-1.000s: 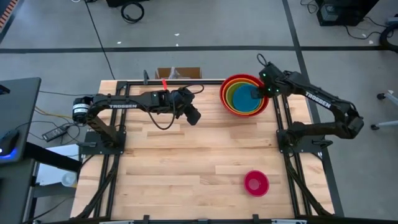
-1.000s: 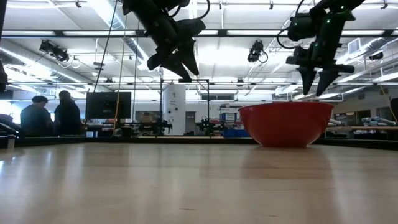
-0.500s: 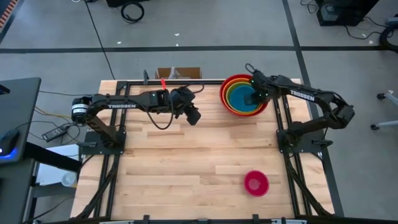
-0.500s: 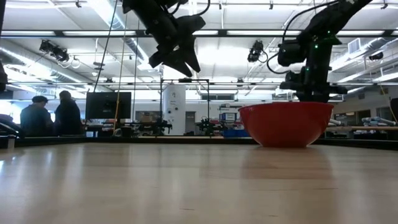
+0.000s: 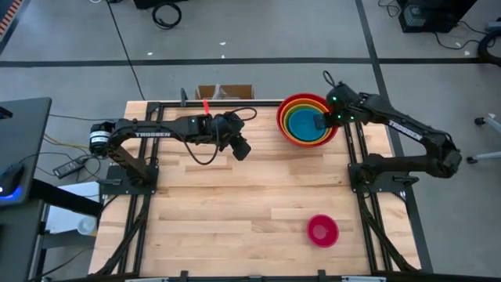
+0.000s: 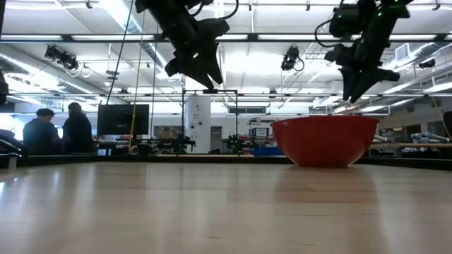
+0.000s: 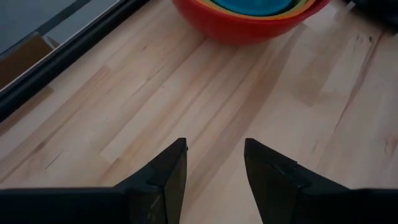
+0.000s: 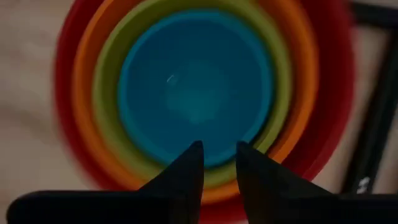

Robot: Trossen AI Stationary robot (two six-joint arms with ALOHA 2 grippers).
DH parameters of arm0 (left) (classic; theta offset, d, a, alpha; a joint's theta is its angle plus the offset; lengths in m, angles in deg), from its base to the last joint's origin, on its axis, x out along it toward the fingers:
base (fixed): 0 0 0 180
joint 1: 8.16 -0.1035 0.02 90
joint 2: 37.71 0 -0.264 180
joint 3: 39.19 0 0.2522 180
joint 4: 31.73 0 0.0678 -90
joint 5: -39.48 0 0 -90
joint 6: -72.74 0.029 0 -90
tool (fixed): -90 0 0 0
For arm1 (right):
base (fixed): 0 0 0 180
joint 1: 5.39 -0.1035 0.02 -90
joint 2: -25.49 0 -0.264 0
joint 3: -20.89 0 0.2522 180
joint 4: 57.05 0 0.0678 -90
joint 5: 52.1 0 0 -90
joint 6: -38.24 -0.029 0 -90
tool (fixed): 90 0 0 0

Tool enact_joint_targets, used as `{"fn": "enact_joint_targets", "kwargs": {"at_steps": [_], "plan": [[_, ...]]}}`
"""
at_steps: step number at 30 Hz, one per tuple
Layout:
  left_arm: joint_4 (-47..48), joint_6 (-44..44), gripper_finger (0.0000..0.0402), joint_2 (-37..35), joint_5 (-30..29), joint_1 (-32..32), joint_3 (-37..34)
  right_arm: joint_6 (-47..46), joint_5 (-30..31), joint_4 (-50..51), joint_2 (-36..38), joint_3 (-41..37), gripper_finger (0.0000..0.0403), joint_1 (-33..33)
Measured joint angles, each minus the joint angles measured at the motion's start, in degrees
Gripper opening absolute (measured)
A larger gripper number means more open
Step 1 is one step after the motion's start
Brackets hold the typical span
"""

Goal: Nest bowls inside each other
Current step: Stack the red bowl on top of the blue bowl in the table

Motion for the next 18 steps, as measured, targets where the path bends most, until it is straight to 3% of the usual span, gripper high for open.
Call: {"fn": "enact_joint_targets", "kwargs": {"at_steps": [3,7,13,18], "plan": [[0.0,0.4,0.0162,0.0,0.0,0.0,0.0,2.0,-9.8,4.3,1.6,0.0,0.0101,-2.8],[0.5,-1.0,0.0162,-0.9,0.0,0.0,-0.1,4.2,-23.7,13.3,3.3,-0.3,0.0099,-12.1],[0.0,-3.4,0.0162,-6.4,0.0,-0.4,-0.1,-3.0,-24.6,15.0,7.3,-5.0,0.0099,-30.4],[-0.5,-1.1,0.0162,-11.1,-0.3,-1.5,0.0,-12.3,-24.9,3.6,7.2,-10.7,0.0106,-45.8]]}}
